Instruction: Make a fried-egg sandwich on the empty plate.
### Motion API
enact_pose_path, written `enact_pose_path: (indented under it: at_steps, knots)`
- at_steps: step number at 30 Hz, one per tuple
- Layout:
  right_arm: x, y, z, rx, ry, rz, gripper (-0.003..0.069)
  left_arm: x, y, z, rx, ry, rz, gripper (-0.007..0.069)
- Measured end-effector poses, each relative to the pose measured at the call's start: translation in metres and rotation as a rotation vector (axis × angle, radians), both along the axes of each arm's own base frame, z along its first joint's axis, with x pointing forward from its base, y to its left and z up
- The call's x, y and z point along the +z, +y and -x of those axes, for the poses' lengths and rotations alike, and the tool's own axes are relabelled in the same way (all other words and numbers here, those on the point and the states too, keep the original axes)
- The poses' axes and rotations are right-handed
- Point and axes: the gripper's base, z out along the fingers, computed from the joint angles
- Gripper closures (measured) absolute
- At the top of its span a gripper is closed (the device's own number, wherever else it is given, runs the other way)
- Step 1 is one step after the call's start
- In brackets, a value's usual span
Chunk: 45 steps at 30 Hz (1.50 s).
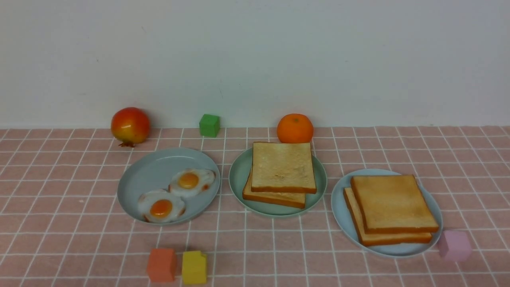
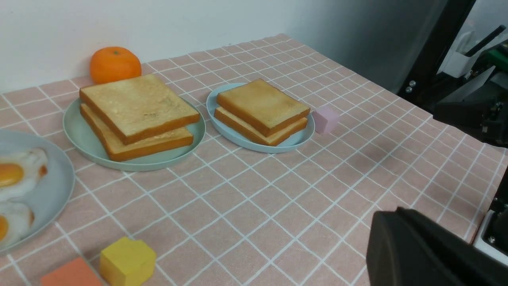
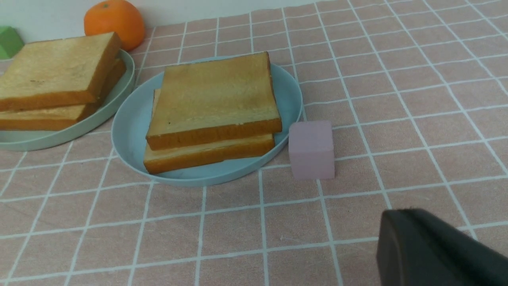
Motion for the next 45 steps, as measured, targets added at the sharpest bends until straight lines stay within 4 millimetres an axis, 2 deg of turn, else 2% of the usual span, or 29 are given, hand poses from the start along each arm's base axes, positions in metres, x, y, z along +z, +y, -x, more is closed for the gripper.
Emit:
enact_pose_path:
  at_steps: [10, 13, 15, 19, 20, 22, 23, 24, 26, 29, 45]
  knots:
    - [0.000, 0.000, 0.000, 0.000, 0.000, -0.001, 0.0641, 0.000, 0.001, -0.001, 0.015, -0.019, -0.003, 0.0612]
    - [0.000, 0.000, 0.000, 0.000, 0.000, -0.001, 0.0641, 0.000, 0.005, -0.008, 0.096, -0.066, 0.020, 0.0612]
    - [0.000, 0.000, 0.000, 0.000, 0.000, -0.001, 0.0641, -0.005, 0.012, -0.013, 0.209, -0.097, 0.031, 0.0612]
    - [0.000, 0.000, 0.000, 0.000, 0.000, -0.001, 0.0640, -0.026, 0.030, -0.013, 0.453, -0.115, 0.050, 0.0612]
    - [0.000, 0.000, 0.000, 0.000, 0.000, -0.001, 0.0640, -0.027, 0.031, -0.013, 0.467, -0.121, 0.043, 0.0612]
    - [0.000, 0.000, 0.000, 0.000, 0.000, -0.001, 0.0637, -0.048, 0.041, -0.010, 0.624, -0.119, 0.065, 0.0612]
    - [0.000, 0.000, 0.000, 0.000, 0.000, -0.001, 0.0636, -0.051, 0.042, -0.010, 0.636, -0.118, 0.061, 0.0612]
    - [0.000, 0.000, 0.000, 0.000, 0.000, -0.001, 0.0636, -0.069, 0.046, -0.012, 0.718, -0.073, 0.064, 0.0612]
    - [0.000, 0.000, 0.000, 0.000, 0.000, -0.001, 0.0635, -0.092, 0.048, -0.015, 0.775, 0.012, 0.047, 0.0612]
    - [0.000, 0.000, 0.000, 0.000, 0.000, -0.001, 0.0633, -0.109, 0.050, -0.013, 0.811, 0.149, 0.015, 0.0612]
    - [0.000, 0.000, 0.000, 0.000, 0.000, -0.001, 0.0627, -0.110, 0.050, -0.013, 0.815, 0.163, 0.017, 0.0612]
